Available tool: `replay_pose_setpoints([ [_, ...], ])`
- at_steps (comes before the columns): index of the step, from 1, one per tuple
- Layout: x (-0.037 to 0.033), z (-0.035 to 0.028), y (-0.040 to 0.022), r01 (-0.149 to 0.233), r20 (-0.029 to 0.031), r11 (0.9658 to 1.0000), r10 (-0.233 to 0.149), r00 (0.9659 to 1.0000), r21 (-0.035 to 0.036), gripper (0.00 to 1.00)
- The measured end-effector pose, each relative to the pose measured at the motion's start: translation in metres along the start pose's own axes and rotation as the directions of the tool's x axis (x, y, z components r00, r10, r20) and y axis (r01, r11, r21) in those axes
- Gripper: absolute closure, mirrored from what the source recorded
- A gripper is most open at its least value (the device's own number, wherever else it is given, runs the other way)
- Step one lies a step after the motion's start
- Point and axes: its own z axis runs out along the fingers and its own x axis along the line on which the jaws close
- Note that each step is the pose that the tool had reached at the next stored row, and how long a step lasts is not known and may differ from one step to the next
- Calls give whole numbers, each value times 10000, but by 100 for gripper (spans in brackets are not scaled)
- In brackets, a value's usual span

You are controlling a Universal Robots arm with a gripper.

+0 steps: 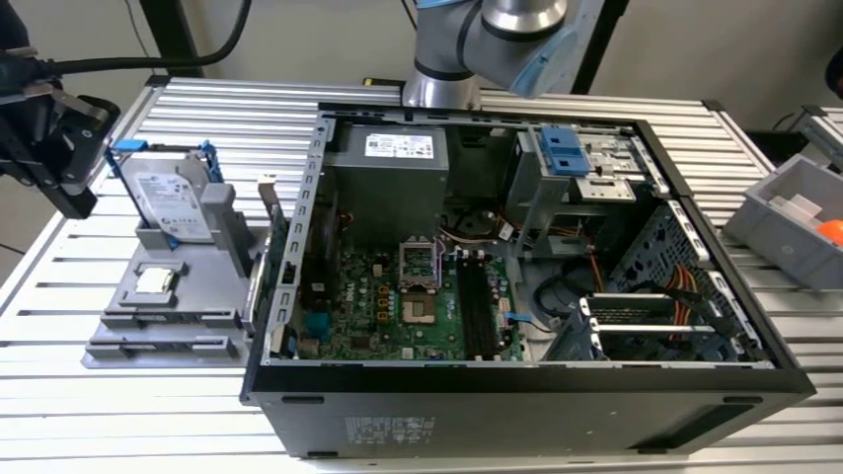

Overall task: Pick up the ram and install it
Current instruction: 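Pick up the ram and move it above insertion slot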

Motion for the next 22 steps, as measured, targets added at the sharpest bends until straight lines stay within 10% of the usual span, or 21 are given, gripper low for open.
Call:
replay_pose_setpoints([
  [14, 7, 0, 0, 685, -33, 9977, -685, 9976, -15, 100],
  [22, 12, 1, 0, 1427, -67, 9898, -1427, 9897, -33, 100],
])
